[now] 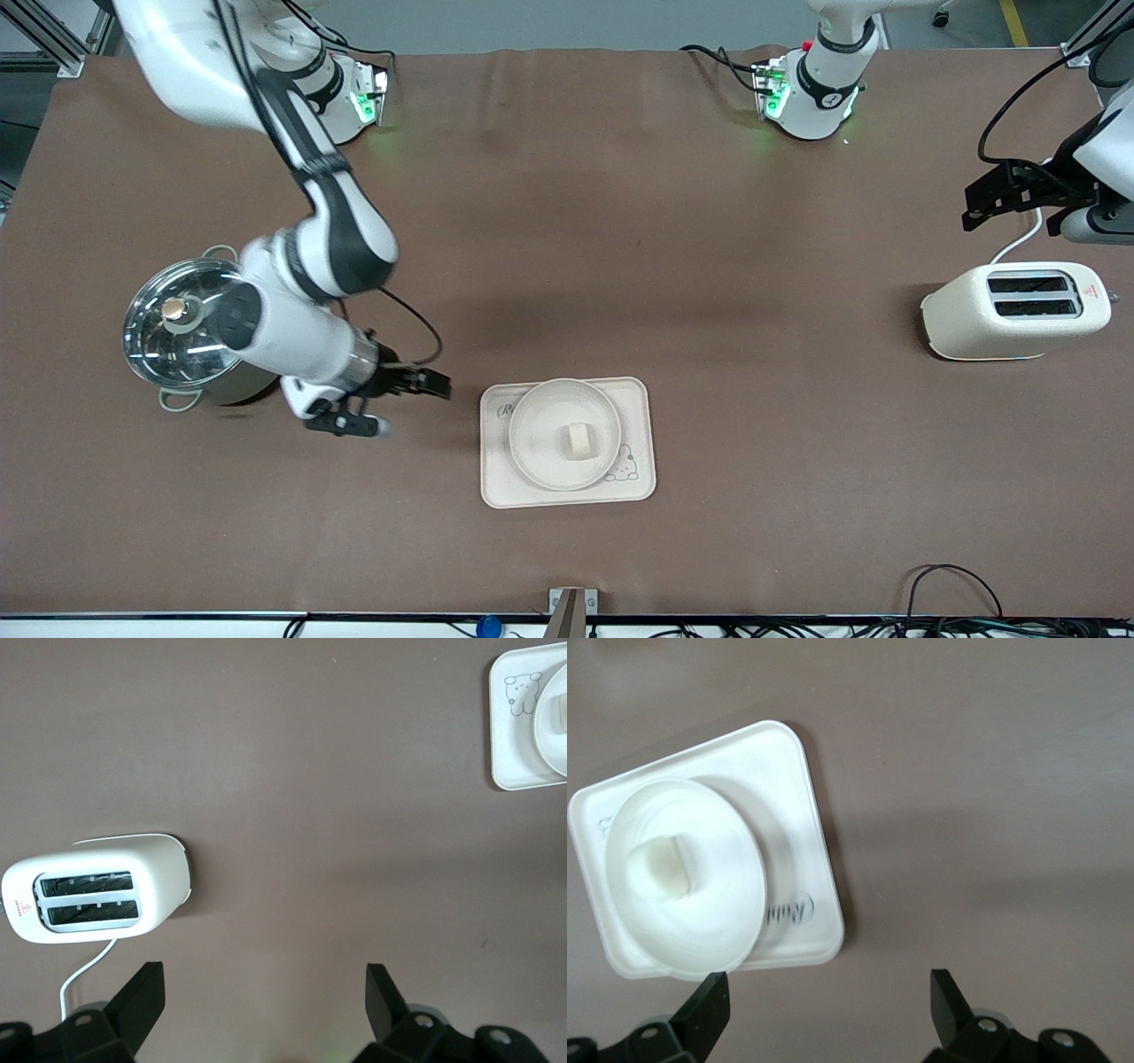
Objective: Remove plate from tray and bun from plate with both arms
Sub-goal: 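Reach the right gripper to the rim of the white plate, then close the right gripper on the plate rim, then lift the plate off the tray and set it beyond the tray, then open the right gripper to release the plate on the table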
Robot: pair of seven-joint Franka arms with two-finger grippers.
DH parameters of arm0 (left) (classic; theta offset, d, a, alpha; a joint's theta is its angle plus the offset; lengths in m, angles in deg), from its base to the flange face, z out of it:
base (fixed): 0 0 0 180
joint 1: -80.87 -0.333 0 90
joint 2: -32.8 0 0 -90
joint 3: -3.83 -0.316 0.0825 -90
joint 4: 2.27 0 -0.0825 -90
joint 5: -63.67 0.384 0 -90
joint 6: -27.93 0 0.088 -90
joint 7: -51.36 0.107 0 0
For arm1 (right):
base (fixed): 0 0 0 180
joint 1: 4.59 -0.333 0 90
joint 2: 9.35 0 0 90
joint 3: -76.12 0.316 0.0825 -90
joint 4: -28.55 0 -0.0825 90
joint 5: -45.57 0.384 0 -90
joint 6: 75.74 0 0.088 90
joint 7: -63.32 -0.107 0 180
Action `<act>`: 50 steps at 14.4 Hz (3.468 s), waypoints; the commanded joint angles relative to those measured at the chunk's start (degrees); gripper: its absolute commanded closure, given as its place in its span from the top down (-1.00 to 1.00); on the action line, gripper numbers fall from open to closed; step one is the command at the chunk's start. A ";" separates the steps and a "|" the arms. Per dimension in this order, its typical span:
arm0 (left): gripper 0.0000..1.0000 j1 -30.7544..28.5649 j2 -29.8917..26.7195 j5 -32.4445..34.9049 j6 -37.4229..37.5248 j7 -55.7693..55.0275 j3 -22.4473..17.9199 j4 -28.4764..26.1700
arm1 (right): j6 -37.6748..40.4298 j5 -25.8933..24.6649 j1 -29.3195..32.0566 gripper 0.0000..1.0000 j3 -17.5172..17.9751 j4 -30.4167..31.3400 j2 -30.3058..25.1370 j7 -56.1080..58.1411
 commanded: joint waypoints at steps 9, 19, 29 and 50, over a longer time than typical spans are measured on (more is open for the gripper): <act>1.00 -0.27 -0.18 0.89 1.40 1.09 0.07 0.44 | -8.76 1.62 -6.31 0.62 -0.55 -17.70 18.34 -4.94; 1.00 -1.15 -0.18 0.89 1.84 1.18 0.07 0.61 | -12.63 1.53 -8.34 -0.99 -0.55 -18.50 21.42 -2.56; 1.00 -1.24 0.18 0.89 1.84 1.18 0.07 0.70 | -12.81 6.72 0.88 -1.00 9.64 -8.25 13.27 2.79; 1.00 -1.15 1.06 0.80 1.40 1.09 0.16 0.79 | -31.53 6.72 -1.57 -0.99 15.89 35.91 -9.69 6.32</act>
